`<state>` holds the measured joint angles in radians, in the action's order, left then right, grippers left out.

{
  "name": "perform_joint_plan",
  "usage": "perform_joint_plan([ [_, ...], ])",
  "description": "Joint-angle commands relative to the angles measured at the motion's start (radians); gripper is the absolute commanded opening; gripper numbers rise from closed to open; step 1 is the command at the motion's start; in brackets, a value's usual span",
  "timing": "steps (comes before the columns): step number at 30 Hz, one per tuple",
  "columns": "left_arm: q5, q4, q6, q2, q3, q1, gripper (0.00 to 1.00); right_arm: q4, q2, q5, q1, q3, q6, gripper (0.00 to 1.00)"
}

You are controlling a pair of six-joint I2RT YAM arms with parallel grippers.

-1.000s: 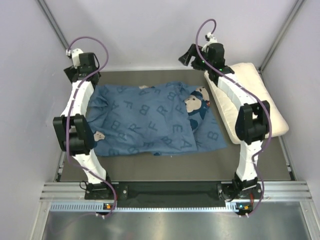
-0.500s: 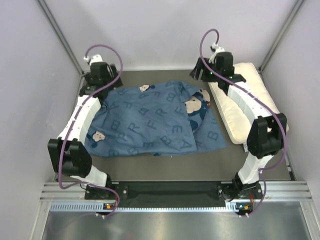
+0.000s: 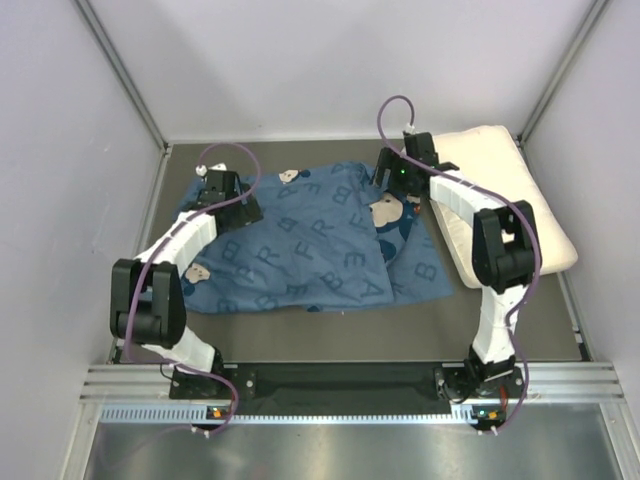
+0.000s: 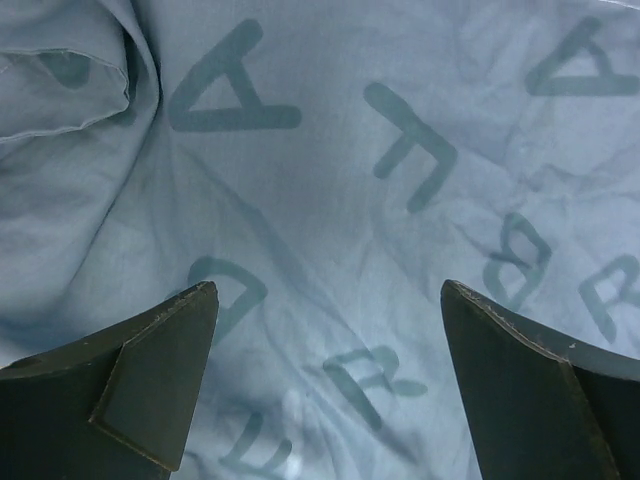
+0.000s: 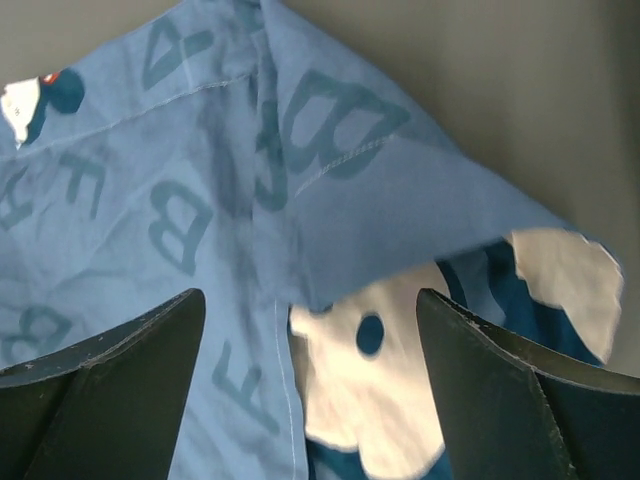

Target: Put the pillow into the pillowcase

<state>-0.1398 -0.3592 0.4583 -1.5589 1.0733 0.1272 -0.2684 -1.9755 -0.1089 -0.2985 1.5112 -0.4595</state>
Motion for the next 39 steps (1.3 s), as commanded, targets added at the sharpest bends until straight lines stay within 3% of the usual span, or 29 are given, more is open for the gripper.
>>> perform_joint_plan([
  [1, -0.038, 0.046, 0.031, -0.059, 0.042, 0.003, 0.97, 0.064, -0.078, 0.035, -0.024, 0.081, -0.060, 0.86],
  [6, -0.070, 0.075, 0.033, -0.099, 0.039, 0.002, 0.97, 0.135, -0.167, -0.043, -0.027, 0.168, -0.125, 0.79],
  [9, -0.104, 0.088, 0.028, -0.118, 0.043, 0.000, 0.97, 0.234, -0.225, -0.156, -0.016, 0.233, -0.197, 0.51],
  [10, -0.109, 0.092, 0.026, -0.122, 0.046, -0.001, 0.97, 0.268, -0.241, -0.187, 0.005, 0.280, -0.259, 0.27],
  [13, -0.119, 0.094, 0.016, -0.150, 0.072, -0.009, 0.97, 0.343, -0.284, -0.248, 0.059, 0.340, -0.384, 0.14],
  [15, -0.126, 0.080, 0.008, -0.180, 0.092, -0.011, 0.97, 0.428, -0.299, -0.277, 0.091, 0.375, -0.456, 0.18],
  [17, -0.135, 0.078, 0.005, -0.194, 0.102, -0.014, 0.97, 0.535, -0.315, -0.284, 0.134, 0.382, -0.563, 0.45],
  [18, -0.136, 0.081, 0.005, -0.202, 0.100, -0.014, 0.97, 0.566, -0.324, -0.281, 0.159, 0.382, -0.617, 0.71],
  [19, -0.135, 0.083, 0.006, -0.205, 0.099, -0.015, 0.97, 0.589, -0.330, -0.275, 0.170, 0.386, -0.637, 0.74],
  [21, -0.133, 0.083, 0.006, -0.207, 0.097, -0.015, 0.97, 0.589, -0.335, -0.250, 0.186, 0.400, -0.648, 0.75],
  [23, -0.145, 0.078, 0.005, -0.190, 0.096, -0.017, 0.97, 0.563, -0.318, -0.223, 0.200, 0.394, -0.621, 0.84],
  [26, -0.196, 0.051, -0.007, -0.159, 0.097, -0.015, 0.97, 0.540, -0.257, -0.239, 0.210, 0.348, -0.555, 0.86],
  [30, -0.254, 0.010, -0.033, -0.084, 0.105, -0.015, 0.99, 0.519, -0.082, -0.213, 0.216, 0.210, -0.421, 0.92],
  [39, -0.216, -0.043, -0.023, 0.025, 0.079, -0.017, 0.99, 0.215, 0.157, -0.215, 0.204, 0.055, -0.113, 0.86],
])
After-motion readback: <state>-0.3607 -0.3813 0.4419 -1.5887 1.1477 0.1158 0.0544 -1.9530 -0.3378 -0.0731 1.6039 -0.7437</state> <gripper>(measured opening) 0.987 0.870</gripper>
